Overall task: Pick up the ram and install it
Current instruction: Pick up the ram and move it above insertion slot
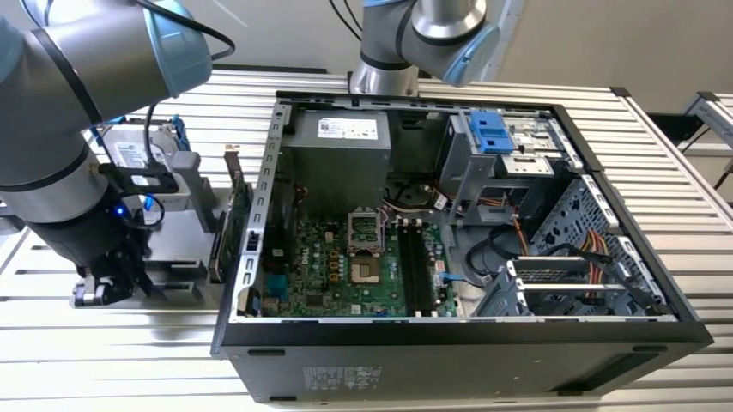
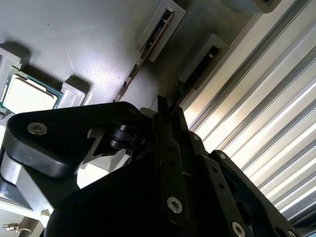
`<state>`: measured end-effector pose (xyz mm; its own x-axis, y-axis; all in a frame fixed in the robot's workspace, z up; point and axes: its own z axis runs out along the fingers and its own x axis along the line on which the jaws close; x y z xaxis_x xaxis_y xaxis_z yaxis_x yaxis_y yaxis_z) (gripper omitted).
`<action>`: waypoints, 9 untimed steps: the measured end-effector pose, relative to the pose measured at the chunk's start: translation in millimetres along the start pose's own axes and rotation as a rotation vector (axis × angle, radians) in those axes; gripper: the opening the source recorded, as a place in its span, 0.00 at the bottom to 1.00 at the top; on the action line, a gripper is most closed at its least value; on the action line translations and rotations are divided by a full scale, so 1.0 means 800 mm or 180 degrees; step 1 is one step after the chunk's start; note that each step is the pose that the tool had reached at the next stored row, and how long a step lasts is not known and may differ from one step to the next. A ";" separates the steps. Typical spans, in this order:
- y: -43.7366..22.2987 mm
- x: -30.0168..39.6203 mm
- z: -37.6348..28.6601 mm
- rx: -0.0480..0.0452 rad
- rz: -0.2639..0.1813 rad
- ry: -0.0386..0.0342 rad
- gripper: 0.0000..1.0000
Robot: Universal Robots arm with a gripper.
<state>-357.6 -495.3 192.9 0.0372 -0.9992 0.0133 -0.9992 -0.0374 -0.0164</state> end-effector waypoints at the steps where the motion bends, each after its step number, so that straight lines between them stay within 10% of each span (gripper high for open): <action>1: 0.0000 0.0000 0.0001 0.0000 0.0000 0.0000 0.00; 9: 0.0000 0.0000 0.0004 0.0000 0.0000 0.0000 0.00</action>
<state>-357.6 -495.3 192.5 0.0372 -0.9992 0.0134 -0.9992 -0.0374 -0.0164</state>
